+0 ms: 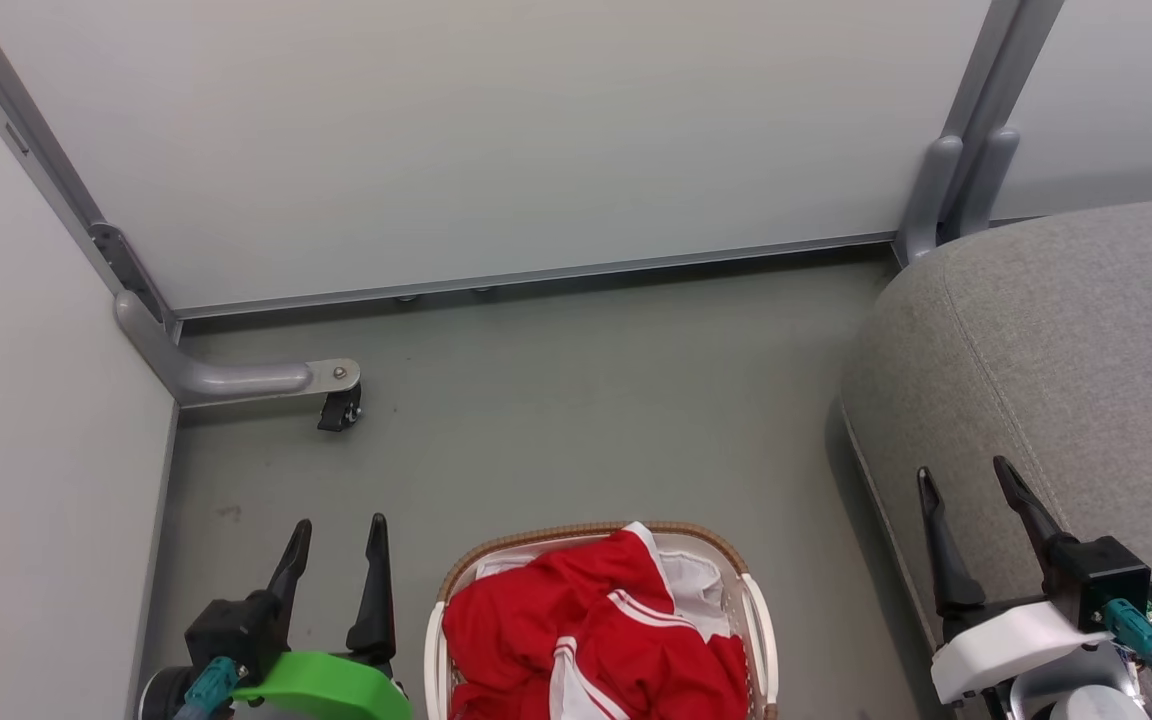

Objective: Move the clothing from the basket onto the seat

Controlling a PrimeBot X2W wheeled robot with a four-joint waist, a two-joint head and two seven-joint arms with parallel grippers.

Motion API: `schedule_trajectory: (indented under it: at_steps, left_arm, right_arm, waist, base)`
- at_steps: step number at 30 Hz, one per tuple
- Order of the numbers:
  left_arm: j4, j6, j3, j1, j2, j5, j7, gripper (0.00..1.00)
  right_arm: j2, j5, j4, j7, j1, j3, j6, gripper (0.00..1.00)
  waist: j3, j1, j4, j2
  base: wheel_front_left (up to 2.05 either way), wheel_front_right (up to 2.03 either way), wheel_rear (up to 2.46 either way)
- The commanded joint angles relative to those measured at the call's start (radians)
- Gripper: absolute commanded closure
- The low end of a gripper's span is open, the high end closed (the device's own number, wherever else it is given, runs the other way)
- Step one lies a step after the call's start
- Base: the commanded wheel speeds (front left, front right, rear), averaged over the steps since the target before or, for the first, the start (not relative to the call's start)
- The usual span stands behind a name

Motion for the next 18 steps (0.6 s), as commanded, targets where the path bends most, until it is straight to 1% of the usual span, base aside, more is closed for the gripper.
schedule_trajectory:
  at_steps: [1,18]
  left_arm:
    - [0.002,0.005,0.0,0.012,0.007,0.017,-0.011,0.0]
    - [0.016,0.002,0.002,0.008,0.006,0.007,-0.007,0.0]
  right_arm:
    - [-0.006,-0.023,0.001,-0.007,0.011,0.0,0.0,0.0]
    - [-0.006,-0.012,0.0,-0.007,0.011,-0.002,0.0,0.0]
  waist:
    - [0.0,0.0,0.0,0.0]
    - [0.001,0.0,-0.001,0.0]
  base:
    - [0.0,0.0,0.0]
    - [0.0,0.0,0.0]
